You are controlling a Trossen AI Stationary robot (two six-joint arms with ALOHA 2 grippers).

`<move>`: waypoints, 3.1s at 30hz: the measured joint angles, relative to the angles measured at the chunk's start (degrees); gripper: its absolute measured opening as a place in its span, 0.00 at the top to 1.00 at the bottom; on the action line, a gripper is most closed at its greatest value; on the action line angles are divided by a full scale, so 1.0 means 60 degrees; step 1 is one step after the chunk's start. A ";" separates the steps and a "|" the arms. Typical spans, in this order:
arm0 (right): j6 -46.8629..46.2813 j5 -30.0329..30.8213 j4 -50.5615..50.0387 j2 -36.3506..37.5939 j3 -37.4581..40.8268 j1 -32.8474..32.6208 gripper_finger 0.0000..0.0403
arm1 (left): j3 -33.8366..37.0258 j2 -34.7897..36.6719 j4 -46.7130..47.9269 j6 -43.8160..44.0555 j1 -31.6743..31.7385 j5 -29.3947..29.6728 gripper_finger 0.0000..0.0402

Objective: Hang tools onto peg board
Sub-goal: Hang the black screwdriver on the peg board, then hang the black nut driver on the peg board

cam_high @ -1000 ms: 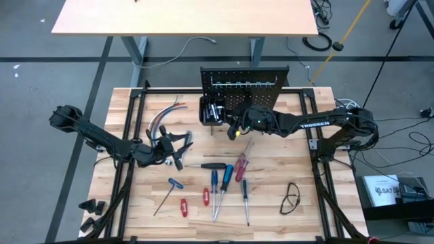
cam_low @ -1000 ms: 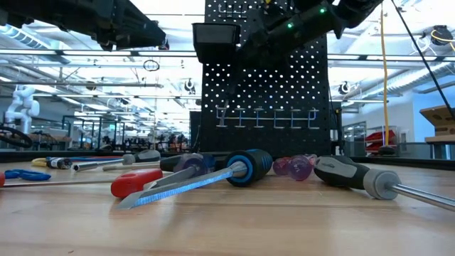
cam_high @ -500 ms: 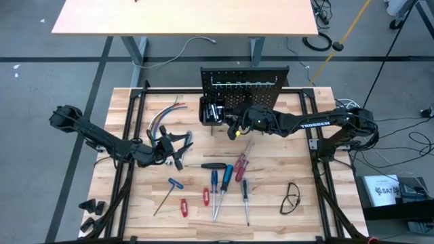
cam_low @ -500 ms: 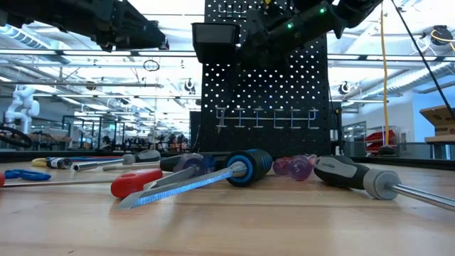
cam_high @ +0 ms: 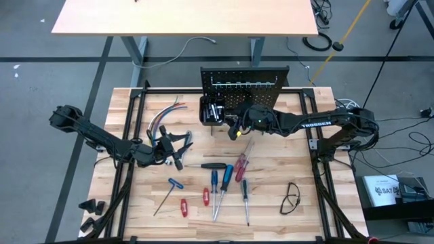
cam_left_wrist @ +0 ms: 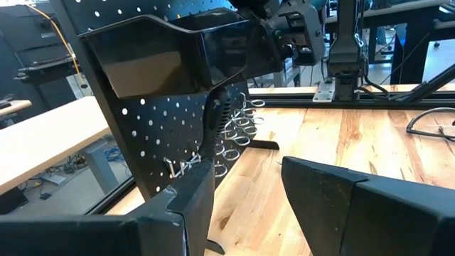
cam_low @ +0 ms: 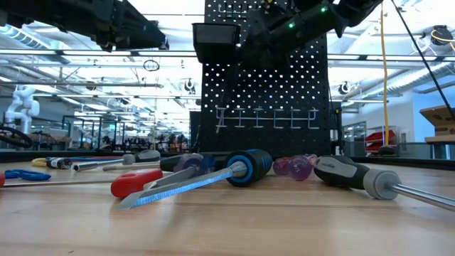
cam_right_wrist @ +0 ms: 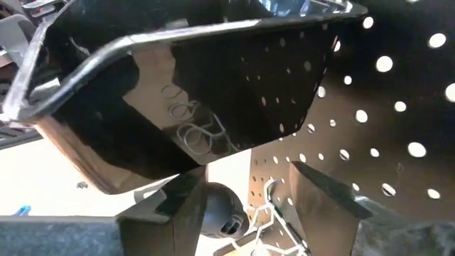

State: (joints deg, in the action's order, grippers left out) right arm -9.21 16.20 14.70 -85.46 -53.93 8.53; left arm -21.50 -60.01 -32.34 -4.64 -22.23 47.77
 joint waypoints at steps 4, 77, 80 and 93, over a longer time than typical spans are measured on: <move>-0.0010 0.0005 -0.0803 0.0357 -0.0011 -0.0016 0.53 | -0.0002 0.0000 0.0044 -0.0019 -0.0002 0.0000 0.57; 0.5227 0.4006 0.7741 -0.4196 0.0004 -0.2096 1.00 | -0.0004 0.0004 0.0193 -0.0034 -0.0115 -0.0003 0.57; 0.5064 0.4323 0.6293 -0.3819 0.0004 -0.2323 1.00 | -0.0004 0.0004 0.0216 -0.0030 -0.0115 -0.0004 0.57; -0.0786 0.0844 -0.1405 -0.1108 0.0004 -0.3583 1.00 | -0.0004 0.0007 0.0512 0.0827 -0.0039 -0.1894 0.57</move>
State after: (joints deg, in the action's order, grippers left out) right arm -13.93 21.26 6.27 -92.11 -53.91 -12.97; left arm -21.52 -59.96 -29.26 0.32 -22.46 36.40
